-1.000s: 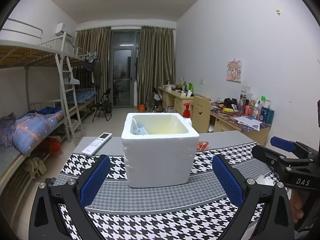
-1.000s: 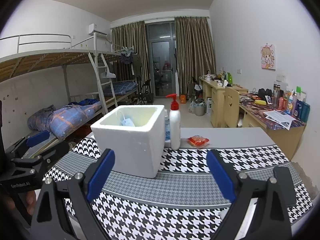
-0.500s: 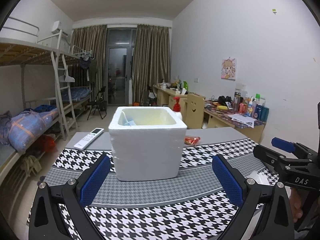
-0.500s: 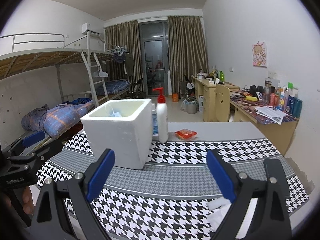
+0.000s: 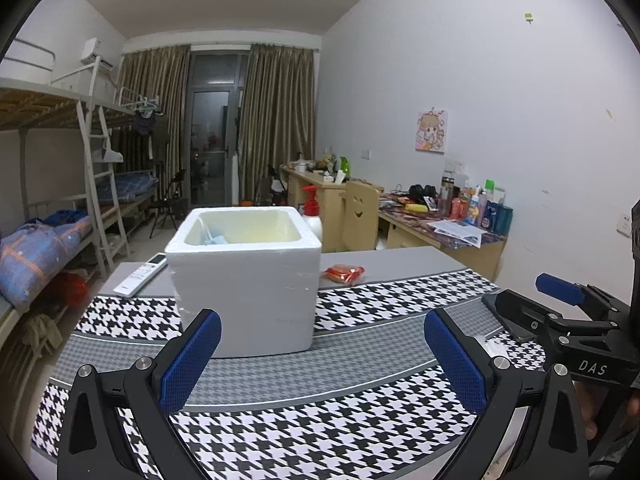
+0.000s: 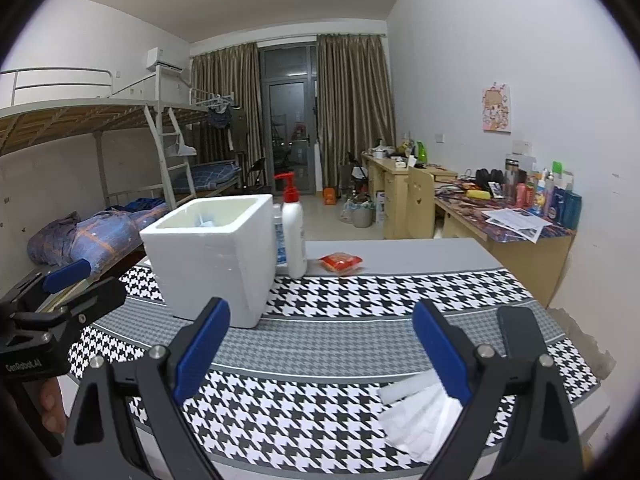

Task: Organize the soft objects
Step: 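Move the right gripper toward the white tissues while the left gripper approaches the white foam roll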

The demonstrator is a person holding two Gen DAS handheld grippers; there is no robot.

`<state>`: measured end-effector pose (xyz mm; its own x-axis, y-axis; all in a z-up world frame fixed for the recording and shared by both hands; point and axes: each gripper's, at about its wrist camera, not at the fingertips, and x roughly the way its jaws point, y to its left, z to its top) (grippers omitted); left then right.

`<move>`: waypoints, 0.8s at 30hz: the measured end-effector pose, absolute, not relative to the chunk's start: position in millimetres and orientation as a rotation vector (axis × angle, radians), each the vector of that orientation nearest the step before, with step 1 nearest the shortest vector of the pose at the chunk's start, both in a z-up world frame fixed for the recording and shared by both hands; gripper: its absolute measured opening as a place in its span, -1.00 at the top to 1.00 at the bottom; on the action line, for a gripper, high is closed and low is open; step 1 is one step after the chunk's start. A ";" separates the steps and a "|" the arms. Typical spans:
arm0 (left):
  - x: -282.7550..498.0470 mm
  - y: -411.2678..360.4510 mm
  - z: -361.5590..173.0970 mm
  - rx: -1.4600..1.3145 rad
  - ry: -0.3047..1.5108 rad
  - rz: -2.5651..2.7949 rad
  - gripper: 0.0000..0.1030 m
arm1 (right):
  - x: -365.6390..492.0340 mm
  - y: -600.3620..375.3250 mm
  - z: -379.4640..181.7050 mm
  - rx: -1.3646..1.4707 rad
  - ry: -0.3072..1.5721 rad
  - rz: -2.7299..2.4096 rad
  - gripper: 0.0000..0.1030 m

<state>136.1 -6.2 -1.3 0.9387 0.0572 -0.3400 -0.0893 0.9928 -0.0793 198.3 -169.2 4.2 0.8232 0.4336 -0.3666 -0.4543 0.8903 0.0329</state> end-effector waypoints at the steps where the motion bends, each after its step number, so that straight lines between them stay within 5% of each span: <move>1: 136.9 -8.0 -1.5 -0.095 0.346 0.072 -0.98 | 199.0 -171.8 4.0 -0.054 0.379 0.466 -0.85; 24: 161.8 -46.2 -13.9 -0.091 0.390 -0.031 -0.98 | 210.2 -216.6 -3.4 -0.024 0.419 0.367 -0.85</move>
